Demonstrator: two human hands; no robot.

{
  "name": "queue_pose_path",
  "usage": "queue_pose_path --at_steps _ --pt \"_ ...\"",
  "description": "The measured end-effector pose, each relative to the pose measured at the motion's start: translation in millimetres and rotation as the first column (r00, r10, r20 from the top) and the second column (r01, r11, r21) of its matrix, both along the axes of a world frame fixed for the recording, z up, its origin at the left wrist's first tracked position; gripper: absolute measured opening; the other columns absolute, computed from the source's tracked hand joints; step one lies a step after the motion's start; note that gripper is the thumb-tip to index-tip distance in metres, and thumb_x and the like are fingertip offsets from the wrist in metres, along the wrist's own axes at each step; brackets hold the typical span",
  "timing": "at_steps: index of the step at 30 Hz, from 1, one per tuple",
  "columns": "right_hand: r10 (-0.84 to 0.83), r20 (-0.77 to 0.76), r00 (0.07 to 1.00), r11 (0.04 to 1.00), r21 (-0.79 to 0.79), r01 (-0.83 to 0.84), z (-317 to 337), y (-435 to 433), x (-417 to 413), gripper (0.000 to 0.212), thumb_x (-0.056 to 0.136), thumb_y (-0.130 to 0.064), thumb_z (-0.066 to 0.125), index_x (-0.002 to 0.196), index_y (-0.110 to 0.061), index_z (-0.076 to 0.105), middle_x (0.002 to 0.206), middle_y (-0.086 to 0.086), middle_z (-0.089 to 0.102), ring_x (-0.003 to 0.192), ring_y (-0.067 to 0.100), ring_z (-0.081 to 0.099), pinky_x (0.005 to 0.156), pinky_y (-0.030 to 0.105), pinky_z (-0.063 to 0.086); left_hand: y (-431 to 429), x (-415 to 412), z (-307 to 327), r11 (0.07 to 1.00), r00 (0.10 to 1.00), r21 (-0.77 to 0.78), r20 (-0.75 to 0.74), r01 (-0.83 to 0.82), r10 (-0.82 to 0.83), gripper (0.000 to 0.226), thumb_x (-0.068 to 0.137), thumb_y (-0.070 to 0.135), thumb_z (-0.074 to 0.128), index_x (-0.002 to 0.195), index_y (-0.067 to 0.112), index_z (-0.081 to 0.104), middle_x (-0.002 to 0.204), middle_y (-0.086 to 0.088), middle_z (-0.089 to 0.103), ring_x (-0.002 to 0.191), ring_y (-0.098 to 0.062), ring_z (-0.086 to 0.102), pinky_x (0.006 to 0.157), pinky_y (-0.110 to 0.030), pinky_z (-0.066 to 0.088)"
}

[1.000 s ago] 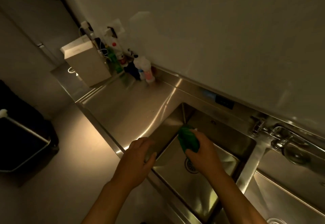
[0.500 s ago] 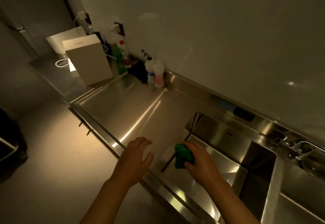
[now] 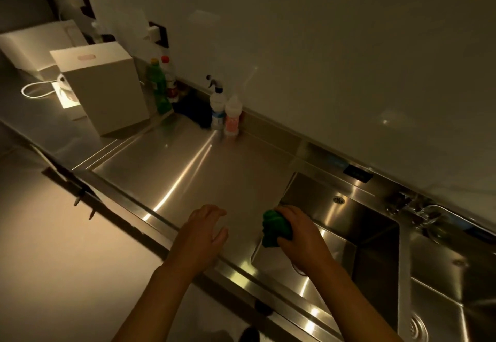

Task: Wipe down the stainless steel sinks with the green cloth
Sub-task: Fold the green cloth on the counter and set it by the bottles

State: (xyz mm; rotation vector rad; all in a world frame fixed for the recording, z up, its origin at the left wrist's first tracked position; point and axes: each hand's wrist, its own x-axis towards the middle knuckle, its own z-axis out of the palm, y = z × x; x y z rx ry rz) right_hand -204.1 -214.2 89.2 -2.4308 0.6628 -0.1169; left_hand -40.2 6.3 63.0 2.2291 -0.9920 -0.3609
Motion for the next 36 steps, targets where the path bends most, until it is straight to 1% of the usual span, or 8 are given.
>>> queue_pose_path --at_steps 5,12,17,21,25,28,30,36 --pt "-0.031 0.038 0.999 0.999 0.043 0.029 -5 -6 27 0.073 0.078 -0.011 0.075 0.145 -0.027 0.051 0.142 -0.004 0.05 0.126 0.015 0.051 0.106 0.037 0.048 1 21 -4 1.0 1.0 0.014 -0.002 0.025 -0.025 0.04 0.105 0.039 0.053 0.144 0.031 0.053 0.147 0.01 0.046 0.133 -0.01 0.041 0.11 -0.032 0.039" --pt "-0.001 0.103 0.995 0.984 0.178 -0.017 -19 0 86 0.075 0.078 -0.008 0.074 0.146 -0.026 0.049 0.143 -0.003 0.048 0.129 0.017 0.049 0.108 0.03 0.041 -39 46 21 0.988 0.988 0.074 0.07 0.135 -0.14 0.053 0.103 0.045 0.056 0.153 0.034 0.041 0.151 0.013 0.042 0.134 -0.006 0.038 0.104 -0.02 0.033" --pt "0.032 0.149 0.988 0.968 0.242 -0.068 -24 -3 112 0.08 0.072 -0.02 0.078 0.146 -0.025 0.048 0.129 -0.017 0.045 0.12 0.005 0.049 0.093 -0.001 0.027 -72 64 31 0.989 0.991 0.081 0.04 0.126 -0.13 0.056 0.095 0.055 0.064 0.145 0.036 0.047 0.14 0.017 0.047 0.127 -0.004 0.042 0.098 -0.021 0.038" --pt "0.008 0.182 0.983 0.955 0.29 -0.061 -31 -11 119 0.081 0.071 -0.025 0.076 0.147 -0.025 0.048 0.126 -0.018 0.045 0.115 0.0 0.047 0.089 -0.006 0.028 -91 67 25 0.985 0.984 0.118 0.11 0.125 -0.138 0.043 0.096 0.049 0.066 0.133 0.029 0.059 0.14 0.012 0.05 0.127 -0.008 0.045 0.101 -0.022 0.039" --pt "-0.026 0.184 0.983 0.958 0.287 -0.029 -39 -17 117 0.081 0.07 -0.028 0.073 0.146 -0.029 0.046 0.127 -0.02 0.044 0.118 0.003 0.05 0.089 -0.002 0.03 -106 73 23 0.985 0.961 0.091 0.222 0.146 -0.163 0.023 0.09 0.041 0.074 0.109 0.032 0.063 0.147 0.008 0.05 0.137 -0.013 0.042 0.112 -0.032 0.035" --pt "-0.057 0.168 0.984 0.965 0.264 0.011 -46 -25 119 0.087 0.07 -0.034 0.074 0.15 -0.028 0.041 0.131 -0.019 0.04 0.121 0.002 0.043 0.101 0.009 0.031 -116 87 23 0.978 0.938 0.103 0.28 0.184 -0.206 0.02 0.088 0.038 0.077 0.097 0.028 0.063 0.151 0.005 0.048 0.141 -0.018 0.039 0.114 -0.033 0.029" --pt "-0.087 0.146 0.985 0.969 0.242 0.05 -50 -31 120 0.09 0.071 -0.033 0.077 0.152 -0.028 0.038 0.138 -0.013 0.042 0.126 0.005 0.04 0.106 0.019 0.034 -122 97 26 0.973 0.921 0.095 0.316 0.208 -0.228 0.02 0.087 0.038 0.078 0.094 0.024 0.065 0.152 0.002 0.048 0.141 -0.02 0.039 0.113 -0.031 0.026" --pt "-0.21 0.136 0.968 0.977 0.074 0.201 -55 -37 131 0.069 0.067 -0.031 0.082 0.132 -0.022 0.059 0.137 -0.001 0.049 0.125 0.017 0.045 0.1 0.018 0.033 -130 137 37 0.965 0.9 0.013 0.357 0.262 -0.249 0.018 0.088 0.021 0.08 0.102 0.018 0.069 0.15 -0.007 0.052 0.14 -0.032 0.044 0.116 -0.044 0.032"
